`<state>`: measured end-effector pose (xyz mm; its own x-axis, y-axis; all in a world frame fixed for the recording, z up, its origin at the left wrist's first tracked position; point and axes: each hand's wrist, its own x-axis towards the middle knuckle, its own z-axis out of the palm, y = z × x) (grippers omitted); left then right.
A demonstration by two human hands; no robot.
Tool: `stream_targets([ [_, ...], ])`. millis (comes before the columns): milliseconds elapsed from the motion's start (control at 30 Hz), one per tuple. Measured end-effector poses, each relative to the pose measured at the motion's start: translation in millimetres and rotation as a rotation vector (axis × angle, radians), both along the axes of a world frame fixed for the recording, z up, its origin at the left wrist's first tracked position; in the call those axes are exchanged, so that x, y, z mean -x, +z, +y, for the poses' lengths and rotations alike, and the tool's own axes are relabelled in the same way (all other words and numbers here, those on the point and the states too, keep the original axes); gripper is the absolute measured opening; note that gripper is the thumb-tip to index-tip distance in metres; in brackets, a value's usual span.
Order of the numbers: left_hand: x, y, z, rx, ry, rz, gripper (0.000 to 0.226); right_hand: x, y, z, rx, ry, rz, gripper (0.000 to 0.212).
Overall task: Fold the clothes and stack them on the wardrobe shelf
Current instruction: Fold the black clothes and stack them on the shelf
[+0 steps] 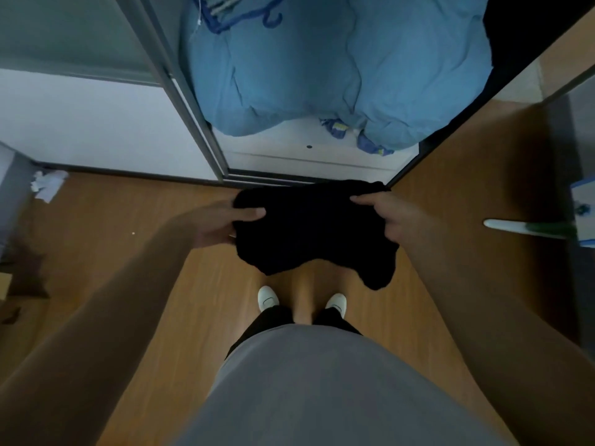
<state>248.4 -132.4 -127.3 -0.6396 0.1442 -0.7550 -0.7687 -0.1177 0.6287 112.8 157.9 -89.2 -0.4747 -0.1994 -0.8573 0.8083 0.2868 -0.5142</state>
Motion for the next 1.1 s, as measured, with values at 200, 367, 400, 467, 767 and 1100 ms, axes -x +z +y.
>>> stream_targets([
  [200,-13.7,-28.0,6.8,0.126,0.221,0.251,0.06,7.3,-23.1,-8.2,-0.372,0.237,0.144,0.058],
  [367,5.2,-9.1,-8.9,0.301,0.379,0.238,0.029,10.9,-26.3,-33.3,-0.343,0.363,0.392,0.085],
  [400,10.1,-2.7,-15.3,0.288,0.44,0.207,0.029,12.4,-24.3,-41.5,-0.262,0.334,0.4,0.091],
  [467,19.1,13.9,-32.5,0.246,0.551,0.148,0.026,14.6,-17.2,-58.5,-0.118,0.352,0.405,0.101],
  [767,61.7,109.4,-118.6,0.497,-0.071,0.289,0.093,66.7,47.6,-148.8,-0.589,1.006,0.81,0.055],
  [1100,153.9,240.3,-166.0,1.354,-0.13,0.65,0.019,162.7,204.0,-188.2,-0.508,0.605,1.288,0.031],
])
